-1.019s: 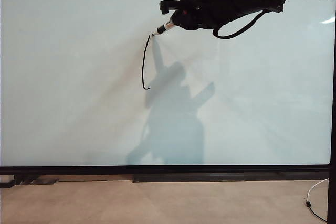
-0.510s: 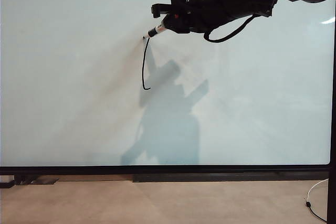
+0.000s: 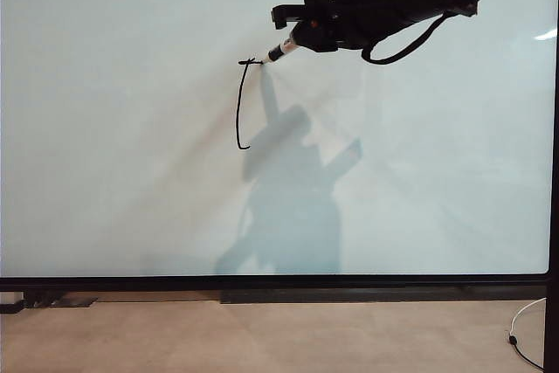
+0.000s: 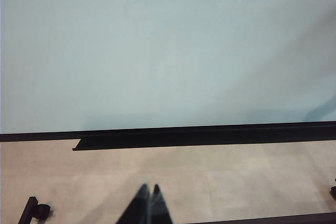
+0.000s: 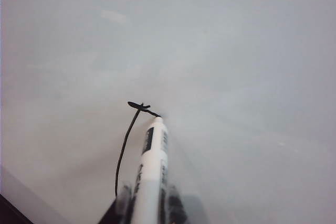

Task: Pick up the pen on the shelf to the right of the whiteboard and draw a rectangle.

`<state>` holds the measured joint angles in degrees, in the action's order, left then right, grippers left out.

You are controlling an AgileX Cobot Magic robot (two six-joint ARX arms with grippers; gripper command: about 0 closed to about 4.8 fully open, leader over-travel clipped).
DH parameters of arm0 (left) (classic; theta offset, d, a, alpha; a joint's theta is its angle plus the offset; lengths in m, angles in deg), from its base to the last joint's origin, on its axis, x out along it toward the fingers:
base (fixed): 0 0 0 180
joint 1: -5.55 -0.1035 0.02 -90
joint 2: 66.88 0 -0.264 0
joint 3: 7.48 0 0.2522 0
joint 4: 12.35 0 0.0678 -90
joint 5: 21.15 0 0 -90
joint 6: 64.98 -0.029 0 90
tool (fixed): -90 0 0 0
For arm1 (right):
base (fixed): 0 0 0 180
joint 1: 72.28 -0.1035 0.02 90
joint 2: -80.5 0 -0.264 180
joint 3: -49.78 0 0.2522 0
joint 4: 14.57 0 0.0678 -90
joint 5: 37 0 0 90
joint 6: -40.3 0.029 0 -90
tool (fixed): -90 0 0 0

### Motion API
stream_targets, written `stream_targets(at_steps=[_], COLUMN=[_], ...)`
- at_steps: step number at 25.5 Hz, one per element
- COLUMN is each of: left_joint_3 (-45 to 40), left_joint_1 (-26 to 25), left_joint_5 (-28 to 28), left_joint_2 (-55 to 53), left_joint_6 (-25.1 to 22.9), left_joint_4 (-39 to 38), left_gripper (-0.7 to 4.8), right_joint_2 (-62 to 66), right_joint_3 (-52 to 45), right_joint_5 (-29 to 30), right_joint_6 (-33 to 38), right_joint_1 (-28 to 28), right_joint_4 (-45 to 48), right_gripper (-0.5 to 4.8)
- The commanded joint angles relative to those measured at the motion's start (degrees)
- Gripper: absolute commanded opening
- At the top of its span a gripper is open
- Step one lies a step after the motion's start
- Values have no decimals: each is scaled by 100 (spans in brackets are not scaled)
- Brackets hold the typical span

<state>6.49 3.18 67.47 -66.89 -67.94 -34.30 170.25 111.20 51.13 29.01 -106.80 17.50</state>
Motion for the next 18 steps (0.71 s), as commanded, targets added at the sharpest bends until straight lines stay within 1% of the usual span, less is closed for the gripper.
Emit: stream_targets(at_steps=[1,7,18], left_joint_3=[22,22,22], left_joint_1=[2,2,2], left_joint_5=[-13,-11,-13], left_joint_2=[0,0,0], left_joint_6=[-2,-2,-2], left_joint_4=[52,48,52], left_gripper=[-5,-5,-5], right_joint_2=[-103,-247,-549], right_joint_3=[-55,-199,-544], right_joint_5=[-254,-398,-452], right_joint_6=[-52,-96,-127], right_joint_1=[59,177,448], right_joint_4=[59,50,76], right_gripper=[-6,-6,-6])
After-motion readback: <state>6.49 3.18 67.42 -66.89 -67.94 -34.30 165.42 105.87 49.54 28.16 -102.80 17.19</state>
